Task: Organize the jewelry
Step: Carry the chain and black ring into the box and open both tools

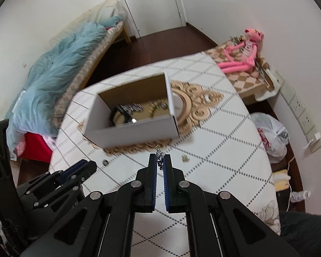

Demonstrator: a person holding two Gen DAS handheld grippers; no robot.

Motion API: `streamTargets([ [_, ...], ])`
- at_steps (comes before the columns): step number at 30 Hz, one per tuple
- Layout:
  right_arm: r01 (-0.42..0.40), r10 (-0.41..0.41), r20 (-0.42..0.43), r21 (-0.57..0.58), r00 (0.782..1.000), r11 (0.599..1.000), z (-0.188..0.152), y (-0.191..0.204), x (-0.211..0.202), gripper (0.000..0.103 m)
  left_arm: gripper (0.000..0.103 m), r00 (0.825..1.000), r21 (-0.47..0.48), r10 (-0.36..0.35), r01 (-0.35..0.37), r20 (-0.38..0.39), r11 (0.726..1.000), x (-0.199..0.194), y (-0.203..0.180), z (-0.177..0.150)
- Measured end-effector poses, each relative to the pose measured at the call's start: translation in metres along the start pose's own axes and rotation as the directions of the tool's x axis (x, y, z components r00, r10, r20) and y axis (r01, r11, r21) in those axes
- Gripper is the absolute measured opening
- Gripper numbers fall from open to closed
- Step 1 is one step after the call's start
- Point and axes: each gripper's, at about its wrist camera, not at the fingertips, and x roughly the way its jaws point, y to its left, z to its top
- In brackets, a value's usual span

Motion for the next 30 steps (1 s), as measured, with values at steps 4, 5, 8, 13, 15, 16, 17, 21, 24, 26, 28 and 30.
streamTargets([
  [4, -0.031, 0.032, 0.037, -0.017, 0.999, 0.999, 0.021, 0.010, -0.016, 0.006, 0.010, 0.998, -0.003, -0.014, 0.014, 0.054, 1.000, -0.022, 0.001, 0.020],
  [5, -0.042, 0.043, 0.047, -0.021, 0.998, 0.999, 0.028, 0.013, -0.020, 0.006, 0.010, 0.998, -0.005, -0.018, 0.018, 0.064, 1.000, -0.026, 0.001, 0.025],
  [8, -0.068, 0.072, 0.080, -0.044, 0.994, 0.997, 0.053, 0.021, -0.032, 0.006, 0.010, 0.996, -0.019, -0.037, 0.039, 0.080, 0.999, -0.033, 0.005, 0.043],
  [13, -0.074, 0.086, 0.107, -0.107, 0.991, 0.992, 0.100, 0.037, -0.030, 0.006, 0.010, 0.996, -0.060, -0.073, 0.076, 0.060, 0.995, -0.026, 0.021, 0.077],
  [15, -0.079, 0.090, 0.090, -0.111, 0.992, 0.991, 0.114, 0.040, -0.020, 0.006, 0.010, 0.995, -0.075, -0.089, 0.092, 0.039, 0.993, -0.016, 0.029, 0.089],
  [16, -0.082, 0.091, 0.076, -0.114, 0.993, 0.990, 0.120, 0.041, -0.014, 0.006, 0.010, 0.995, -0.079, -0.097, 0.099, 0.026, 0.992, -0.011, 0.031, 0.093],
  [17, -0.083, 0.089, 0.054, -0.115, 0.995, 0.990, 0.126, 0.042, -0.004, 0.006, 0.010, 0.995, -0.084, -0.103, 0.104, 0.019, 0.991, -0.008, 0.033, 0.096],
  [21, -0.100, 0.096, -0.039, -0.099, 0.995, 0.990, 0.137, 0.039, 0.031, 0.006, 0.010, 0.990, -0.115, -0.139, 0.134, -0.037, 0.984, 0.014, 0.041, 0.108],
  [24, -0.107, 0.098, -0.111, -0.080, 0.989, 0.991, 0.137, 0.032, 0.060, 0.006, 0.010, 0.984, -0.129, -0.161, 0.150, -0.082, 0.980, 0.031, 0.043, 0.113],
  [26, -0.106, 0.095, -0.146, -0.068, 0.985, 0.992, 0.135, 0.027, 0.074, 0.006, 0.010, 0.981, -0.128, -0.168, 0.154, -0.101, 0.980, 0.039, 0.043, 0.117],
  [28, -0.099, 0.087, -0.173, -0.064, 0.981, 0.993, 0.134, 0.022, 0.086, 0.006, 0.010, 0.977, -0.130, -0.175, 0.159, -0.121, 0.979, 0.049, 0.040, 0.118],
  [30, -0.094, 0.081, -0.201, -0.059, 0.976, 0.994, 0.133, 0.018, 0.097, 0.006, 0.010, 0.976, -0.128, -0.170, 0.153, -0.136, 0.980, 0.057, 0.038, 0.120],
])
